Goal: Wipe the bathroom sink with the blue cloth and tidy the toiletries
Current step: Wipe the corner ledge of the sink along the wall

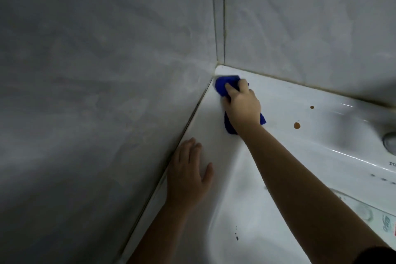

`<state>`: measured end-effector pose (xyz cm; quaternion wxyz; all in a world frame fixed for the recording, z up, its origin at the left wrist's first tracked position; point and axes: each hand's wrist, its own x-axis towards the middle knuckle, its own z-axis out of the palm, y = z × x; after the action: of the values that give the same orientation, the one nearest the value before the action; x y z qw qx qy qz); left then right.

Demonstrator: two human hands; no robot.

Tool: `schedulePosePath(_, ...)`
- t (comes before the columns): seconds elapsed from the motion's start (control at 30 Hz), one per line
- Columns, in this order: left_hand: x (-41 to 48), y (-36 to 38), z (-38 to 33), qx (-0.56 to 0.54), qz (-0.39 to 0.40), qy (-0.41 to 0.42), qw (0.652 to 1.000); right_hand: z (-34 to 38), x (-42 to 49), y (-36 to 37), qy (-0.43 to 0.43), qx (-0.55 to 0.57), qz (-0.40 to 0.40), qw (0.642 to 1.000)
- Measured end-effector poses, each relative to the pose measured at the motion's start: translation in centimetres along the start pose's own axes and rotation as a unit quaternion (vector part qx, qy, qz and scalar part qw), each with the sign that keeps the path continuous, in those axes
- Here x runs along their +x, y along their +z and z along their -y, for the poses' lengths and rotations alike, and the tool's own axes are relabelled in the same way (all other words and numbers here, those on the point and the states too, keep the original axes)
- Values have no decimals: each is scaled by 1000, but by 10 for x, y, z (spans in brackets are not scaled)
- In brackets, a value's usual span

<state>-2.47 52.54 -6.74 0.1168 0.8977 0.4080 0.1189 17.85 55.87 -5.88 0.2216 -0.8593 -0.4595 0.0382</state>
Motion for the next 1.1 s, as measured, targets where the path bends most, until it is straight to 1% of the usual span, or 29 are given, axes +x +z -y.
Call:
schedulePosePath(0.03, 3, -3, -2, -10, 0, -2, 1000, -7, -22, -3, 7, 17, -19, 1000)
schedulePosePath(0.13, 32, -5, -8, -46, -15, 18, 999, -25, -76, -12, -24, 22, -59, 998)
schedulePosePath(0.17, 44, -3, -9, -49, -19, 34, 998, -31, -70, -12, -36, 7, -62, 997)
schedulePosePath(0.27, 69, 10, -6, -17, -5, 89, 996, -36, -13, -13, -16, -7, -59, 998)
schedulePosePath(0.33, 71, 18, -3, 2, 8, 102, 995, -31, 6, -7, -17, -7, -56, 998)
schedulePosePath(0.43, 71, 21, -4, 5, 3, 95, 995, -21, -22, 3, 13, 33, -83, 996)
schedulePosePath(0.53, 71, 19, -3, 8, 3, 92, 996, -20, -52, -5, -12, 40, -67, 997)
schedulePosePath(0.57, 70, 19, -3, 12, 1, 95, 995, -26, -56, -13, -12, 43, -68, 997)
schedulePosePath(0.6, 71, 19, -4, 16, -1, 99, 995, -34, -60, -25, -2, 50, -88, 995)
schedulePosePath(0.67, 75, 18, -12, 14, -10, 109, 994, -57, -72, -50, 48, 56, -152, 986)
schedulePosePath(0.73, 85, 21, -26, 3, -5, 135, 991, -92, -86, -74, 126, 39, -197, 971)
schedulePosePath(0.77, 89, 23, -33, -1, 6, 151, 989, -111, -92, -84, 184, 22, -202, 962)
schedulePosePath(0.83, 94, 27, -41, -3, 32, 163, 986, -137, -96, -90, 309, -6, -211, 927)
schedulePosePath(0.87, 96, 29, -42, -1, 37, 163, 986, -140, -94, -85, 335, -16, -218, 917)
schedulePosePath(0.9, 97, 31, -41, 2, 38, 161, 986, -134, -90, -74, 324, -17, -217, 921)
schedulePosePath(0.93, 97, 32, -40, 6, 38, 162, 986, -121, -81, -61, 284, -11, -203, 937)
schedulePosePath(1.0, 97, 33, -39, 18, 39, 170, 985, -87, -58, -33, 160, -1, -163, 974)
schedulePosePath(1.03, 98, 34, -38, 26, 39, 173, 984, -72, -45, -23, 107, -9, -147, 983)
schedulePosePath(1.1, 99, 34, -37, 31, 41, 174, 983, -61, -31, -19, 59, -6, -130, 990)
